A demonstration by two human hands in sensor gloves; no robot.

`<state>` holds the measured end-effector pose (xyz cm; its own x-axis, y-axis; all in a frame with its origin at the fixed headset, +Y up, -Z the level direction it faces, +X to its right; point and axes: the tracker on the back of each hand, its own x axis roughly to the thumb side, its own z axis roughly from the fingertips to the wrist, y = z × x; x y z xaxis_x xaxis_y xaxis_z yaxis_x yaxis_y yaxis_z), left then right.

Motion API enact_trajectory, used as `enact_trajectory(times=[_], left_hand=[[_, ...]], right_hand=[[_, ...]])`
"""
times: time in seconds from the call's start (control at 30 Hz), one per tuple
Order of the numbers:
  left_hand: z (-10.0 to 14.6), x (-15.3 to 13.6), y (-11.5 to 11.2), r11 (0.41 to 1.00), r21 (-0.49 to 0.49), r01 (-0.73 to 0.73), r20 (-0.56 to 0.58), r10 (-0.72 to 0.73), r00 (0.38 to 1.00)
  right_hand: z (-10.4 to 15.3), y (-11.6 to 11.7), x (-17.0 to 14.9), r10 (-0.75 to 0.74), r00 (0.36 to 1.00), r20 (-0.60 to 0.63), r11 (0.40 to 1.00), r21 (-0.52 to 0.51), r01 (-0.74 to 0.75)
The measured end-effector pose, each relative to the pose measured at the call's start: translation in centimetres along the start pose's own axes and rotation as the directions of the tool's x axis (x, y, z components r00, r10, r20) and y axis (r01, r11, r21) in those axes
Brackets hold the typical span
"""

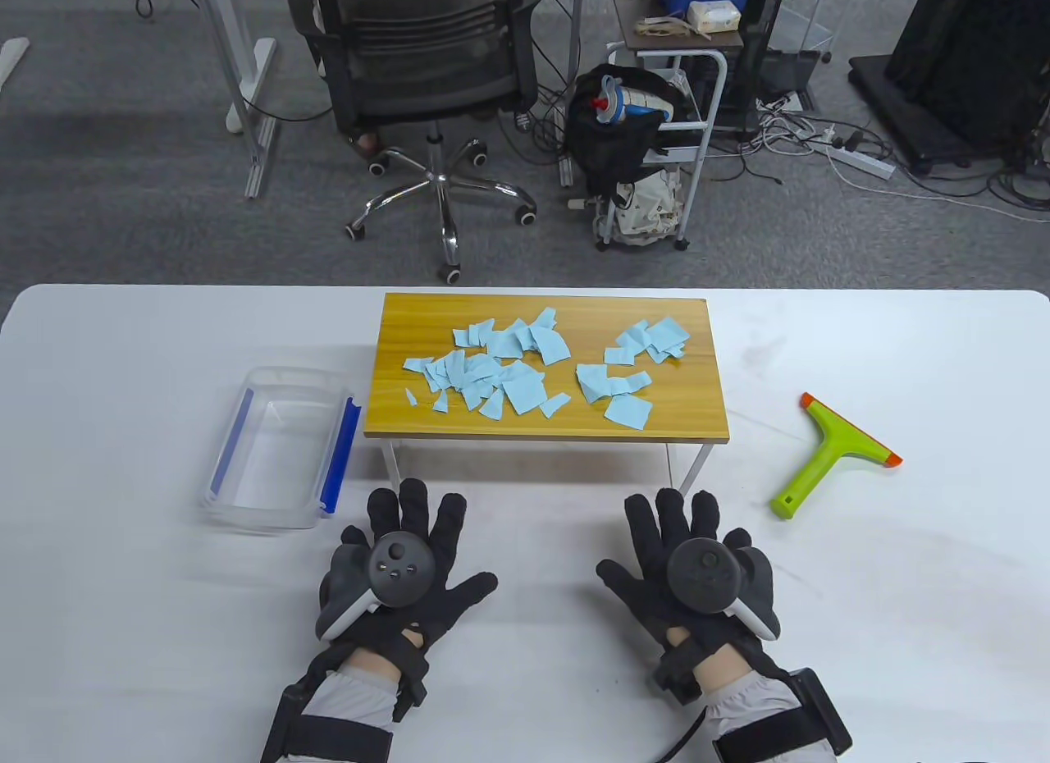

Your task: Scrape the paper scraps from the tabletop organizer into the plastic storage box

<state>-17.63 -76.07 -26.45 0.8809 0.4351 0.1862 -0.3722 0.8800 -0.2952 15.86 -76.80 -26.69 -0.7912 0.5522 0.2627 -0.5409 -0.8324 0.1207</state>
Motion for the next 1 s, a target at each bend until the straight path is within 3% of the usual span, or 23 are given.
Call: enact_trajectory(times=[0.27, 0.43, 0.6, 0.73, 1.0], left_hand=[[0.1, -0.1, 0.0, 1.000, -0.001, -0.007, -0.003, 0.007, 1.000], [0.2, -0.1, -0.2, 1.000, -0.009, -0.011, -0.012, 0.010, 1.000], [0.3, 0.1, -0.3, 1.000, -0.015, -0.004, -0.011, 0.004, 1.000], [0.2, 0.3, -0.6, 0.999, -0.036, -0.004, -0.005, 0.004, 1.000], [0.1, 0.2, -0.4, 0.999, -0.039, 0.002, -0.025, -0.003, 1.000]], right_hand=[[0.4, -0.5, 1.0, 0.010, 1.000, 0.025, 1.000, -0.012, -0.009], [1.3, -2.0, 2.8, 0.006, 0.996, 0.089, 0.996, -0.092, 0.003], [2.0, -5.0, 3.5, -0.028, 0.996, 0.088, 0.971, -0.236, 0.048], [1.8, -7.6, 2.1, -0.083, 0.996, 0.028, 0.942, -0.323, 0.088], [0.7, -13.0, -3.4, -0.175, 0.969, -0.173, 0.916, -0.389, 0.096]])
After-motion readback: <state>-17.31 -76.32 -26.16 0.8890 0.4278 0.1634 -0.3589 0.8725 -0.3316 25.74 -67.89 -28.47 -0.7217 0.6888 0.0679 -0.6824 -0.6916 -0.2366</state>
